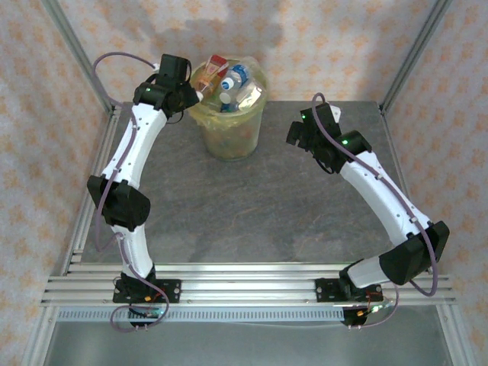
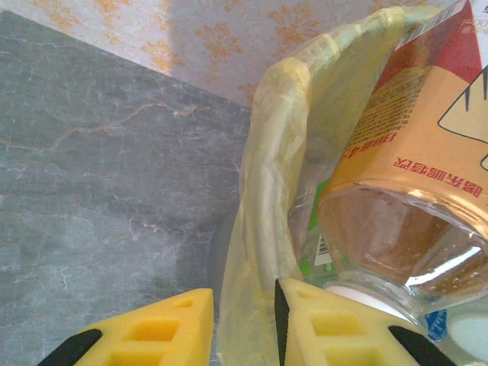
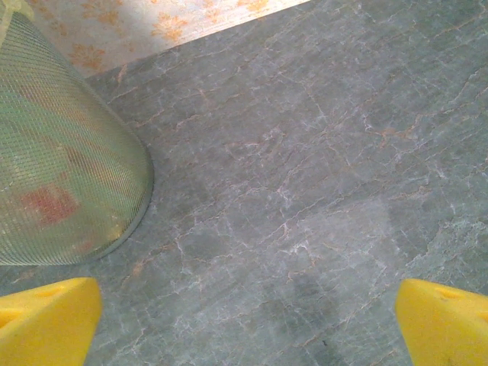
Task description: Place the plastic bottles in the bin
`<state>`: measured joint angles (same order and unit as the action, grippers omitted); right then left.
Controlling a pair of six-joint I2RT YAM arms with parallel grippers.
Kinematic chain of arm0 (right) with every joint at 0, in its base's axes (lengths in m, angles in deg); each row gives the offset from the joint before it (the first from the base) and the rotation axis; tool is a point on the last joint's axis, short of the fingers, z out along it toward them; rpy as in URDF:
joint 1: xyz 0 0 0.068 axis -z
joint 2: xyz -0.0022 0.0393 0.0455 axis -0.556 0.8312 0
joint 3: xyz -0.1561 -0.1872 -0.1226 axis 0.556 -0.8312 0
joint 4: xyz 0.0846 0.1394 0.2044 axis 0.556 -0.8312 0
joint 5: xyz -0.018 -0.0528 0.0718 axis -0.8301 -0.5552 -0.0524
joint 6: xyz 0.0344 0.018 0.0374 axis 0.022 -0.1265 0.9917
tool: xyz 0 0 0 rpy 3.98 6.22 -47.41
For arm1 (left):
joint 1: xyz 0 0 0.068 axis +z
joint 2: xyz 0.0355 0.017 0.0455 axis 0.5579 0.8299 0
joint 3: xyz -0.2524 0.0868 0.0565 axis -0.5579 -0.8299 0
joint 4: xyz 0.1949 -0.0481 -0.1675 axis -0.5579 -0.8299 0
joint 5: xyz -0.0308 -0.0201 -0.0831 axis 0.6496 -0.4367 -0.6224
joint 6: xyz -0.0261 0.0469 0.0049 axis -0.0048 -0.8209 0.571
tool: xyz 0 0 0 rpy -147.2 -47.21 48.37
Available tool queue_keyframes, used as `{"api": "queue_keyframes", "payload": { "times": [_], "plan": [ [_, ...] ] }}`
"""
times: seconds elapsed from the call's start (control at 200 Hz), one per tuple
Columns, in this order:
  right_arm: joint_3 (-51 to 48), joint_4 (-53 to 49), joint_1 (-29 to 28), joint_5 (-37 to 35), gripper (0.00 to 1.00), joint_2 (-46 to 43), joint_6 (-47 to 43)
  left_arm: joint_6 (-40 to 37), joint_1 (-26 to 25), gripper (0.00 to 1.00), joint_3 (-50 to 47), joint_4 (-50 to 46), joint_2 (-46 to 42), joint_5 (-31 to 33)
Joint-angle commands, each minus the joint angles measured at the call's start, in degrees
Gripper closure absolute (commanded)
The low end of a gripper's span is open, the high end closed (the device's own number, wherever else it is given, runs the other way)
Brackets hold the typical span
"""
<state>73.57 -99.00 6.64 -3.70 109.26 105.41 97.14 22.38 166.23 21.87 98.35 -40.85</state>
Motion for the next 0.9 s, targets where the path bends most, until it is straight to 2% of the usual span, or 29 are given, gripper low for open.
{"api": "queue_keyframes", "payload": {
  "times": [0.0,0.275,0.435,0.555,0.786,0.891],
  "plan": [
    [0.1,0.5,-0.5,-0.5,0.01,-1.7,0.2,0.0,-0.3,0.71,-1.0,-0.4,-3.7,3.6],
    [-0.8,0.1,-0.5,-2.4,0.01,-3.4,-0.2,-1.7,0.3,0.67,-3.8,-1.3,-10.7,10.9],
    [-3.5,0.1,-0.5,-4.5,0.01,-6.3,-0.2,-2.3,0.5,0.61,-11.4,0.7,-19.2,15.4],
    [-7.6,0.2,-0.5,-6.5,0.01,-9.4,0.0,-2.2,0.6,0.46,-24.4,5.8,-29.6,18.1],
    [-18.8,0.9,-0.5,-12.2,0.01,-16.7,1.2,0.5,0.6,0.02,-53.8,14.6,-52.2,23.8],
    [-25.5,4.2,-0.3,-15.8,0.01,-21.1,1.0,0.5,0.6,0.00,-66.2,17.4,-61.9,26.4]
  ]
}}
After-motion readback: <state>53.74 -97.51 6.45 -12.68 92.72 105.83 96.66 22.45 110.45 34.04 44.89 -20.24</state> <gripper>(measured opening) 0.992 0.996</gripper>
